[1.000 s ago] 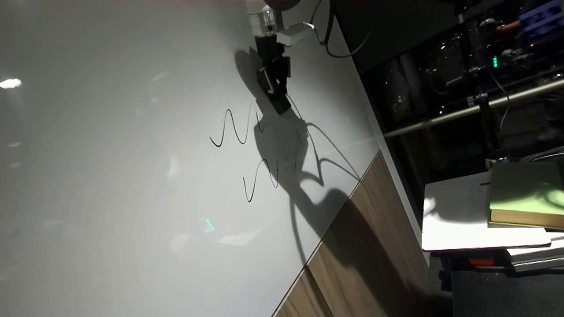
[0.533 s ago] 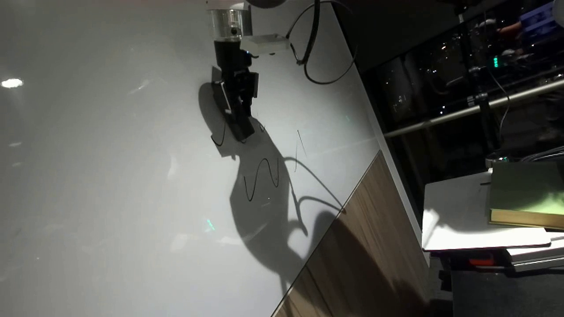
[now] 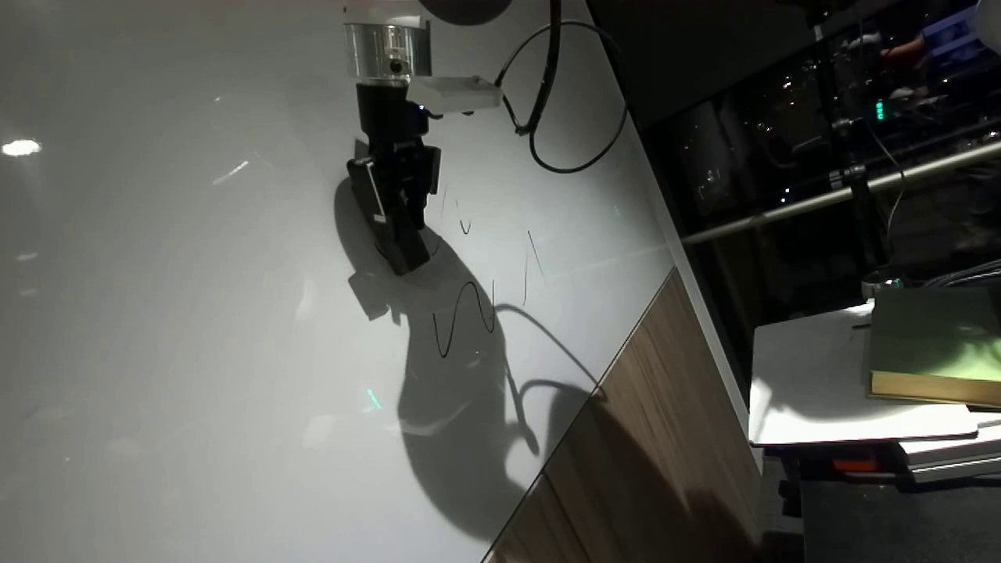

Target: Use the black eraser to wipe the whiteboard.

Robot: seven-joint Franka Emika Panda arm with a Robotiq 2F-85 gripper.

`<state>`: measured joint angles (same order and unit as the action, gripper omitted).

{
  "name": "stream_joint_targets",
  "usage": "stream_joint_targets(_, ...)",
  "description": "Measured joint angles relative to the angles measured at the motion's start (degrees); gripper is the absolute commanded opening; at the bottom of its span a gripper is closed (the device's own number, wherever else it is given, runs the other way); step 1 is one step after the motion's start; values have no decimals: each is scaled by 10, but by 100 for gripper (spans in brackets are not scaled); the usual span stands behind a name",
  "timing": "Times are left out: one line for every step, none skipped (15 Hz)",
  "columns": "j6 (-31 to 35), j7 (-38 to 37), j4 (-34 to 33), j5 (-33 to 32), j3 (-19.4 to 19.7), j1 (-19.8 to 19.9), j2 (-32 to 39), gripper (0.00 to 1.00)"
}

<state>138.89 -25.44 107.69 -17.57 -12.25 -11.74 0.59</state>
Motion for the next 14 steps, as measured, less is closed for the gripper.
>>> stream_joint_targets(2, -4, 0, 1, -4, -6, 0, 28)
stream_joint_targets(4, -9, -1, 1, -9, -12, 0, 28)
stream_joint_targets(5, -15, -2, 1, -15, -19, 0, 28)
stream_joint_targets(5, -20, -2, 0, -19, -25, 0, 28)
stream_joint_targets(5, -24, -2, -3, -24, -30, 0, 28)
stream_joint_targets(5, -26, -2, -7, -26, -33, 2, 28)
stream_joint_targets(5, -27, -2, -11, -26, -35, 4, 28)
stream_joint_targets(5, -27, -3, -15, -25, -35, 8, 28)
stream_joint_targets(5, -27, -5, -21, -24, -34, 12, 28)
stream_joint_targets(5, -27, -9, -27, -21, -33, 17, 28)
stream_joint_targets(5, -27, -14, -33, -18, -32, 22, 28)
stream_joint_targets(5, -27, -20, -37, -13, -31, 27, 28)
stream_joint_targets(5, -26, -27, -40, -8, -30, 32, 28)
stream_joint_targets(5, -26, -32, -42, -5, -30, 36, 28)
